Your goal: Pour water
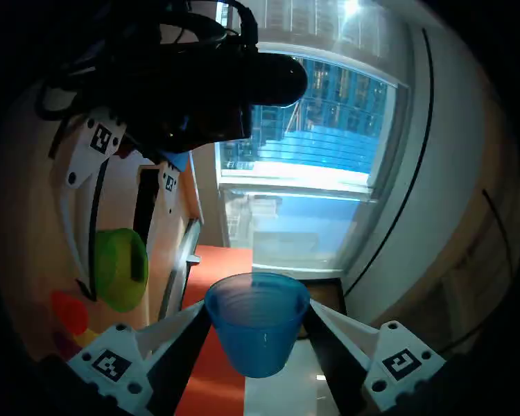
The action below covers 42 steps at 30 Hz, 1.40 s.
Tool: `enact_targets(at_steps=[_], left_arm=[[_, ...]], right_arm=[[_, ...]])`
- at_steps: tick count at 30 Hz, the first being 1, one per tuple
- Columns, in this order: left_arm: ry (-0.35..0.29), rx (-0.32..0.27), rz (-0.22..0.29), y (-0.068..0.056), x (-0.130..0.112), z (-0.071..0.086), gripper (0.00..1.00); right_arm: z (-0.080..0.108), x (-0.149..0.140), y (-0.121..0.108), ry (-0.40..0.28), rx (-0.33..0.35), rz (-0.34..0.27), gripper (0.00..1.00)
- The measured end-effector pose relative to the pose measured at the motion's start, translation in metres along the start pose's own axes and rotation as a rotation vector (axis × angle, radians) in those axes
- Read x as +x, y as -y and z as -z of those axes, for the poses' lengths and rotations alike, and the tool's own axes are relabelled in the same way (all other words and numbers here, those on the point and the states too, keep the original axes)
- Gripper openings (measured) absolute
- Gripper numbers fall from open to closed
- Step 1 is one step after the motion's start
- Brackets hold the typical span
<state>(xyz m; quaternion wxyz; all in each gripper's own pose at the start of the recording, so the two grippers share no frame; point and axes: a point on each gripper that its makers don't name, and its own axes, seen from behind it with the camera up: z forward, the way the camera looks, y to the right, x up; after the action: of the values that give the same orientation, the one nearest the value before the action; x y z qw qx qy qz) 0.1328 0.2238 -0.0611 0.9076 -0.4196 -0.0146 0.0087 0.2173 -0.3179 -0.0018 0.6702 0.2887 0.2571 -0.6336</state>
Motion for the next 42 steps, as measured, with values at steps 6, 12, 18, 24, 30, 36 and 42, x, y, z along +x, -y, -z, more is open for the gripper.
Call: enact_targets(at_steps=[6, 12, 18, 24, 30, 36, 42], left_arm=[[0.001, -0.001, -0.006, -0.001, 0.001, 0.001, 0.88], [0.008, 0.004, -0.011, 0.001, 0.0, 0.003, 0.88], [0.011, 0.012, -0.019, 0.005, 0.002, 0.004, 0.88], [0.015, 0.015, -0.023, 0.005, 0.003, 0.004, 0.88], [0.025, 0.026, -0.033, 0.009, 0.0, 0.004, 0.88], [0.038, 0.042, -0.036, 0.017, -0.002, 0.005, 0.88], [0.053, 0.063, -0.045, 0.027, -0.004, 0.006, 0.88]], right_arm=[[0.004, -0.015, 0.004, 0.012, -0.002, -0.232, 0.9], [0.01, -0.025, 0.008, 0.017, -0.014, -0.487, 0.9], [0.017, -0.021, 0.01, -0.001, -0.019, -0.766, 0.9], [0.023, -0.019, 0.017, -0.009, 0.011, -1.05, 0.9], [0.028, -0.025, 0.019, -0.028, 0.03, -1.288, 0.9], [0.035, -0.033, 0.031, -0.022, 0.052, -1.399, 0.9], [0.043, -0.042, 0.043, -0.007, 0.067, -1.447, 0.9]])
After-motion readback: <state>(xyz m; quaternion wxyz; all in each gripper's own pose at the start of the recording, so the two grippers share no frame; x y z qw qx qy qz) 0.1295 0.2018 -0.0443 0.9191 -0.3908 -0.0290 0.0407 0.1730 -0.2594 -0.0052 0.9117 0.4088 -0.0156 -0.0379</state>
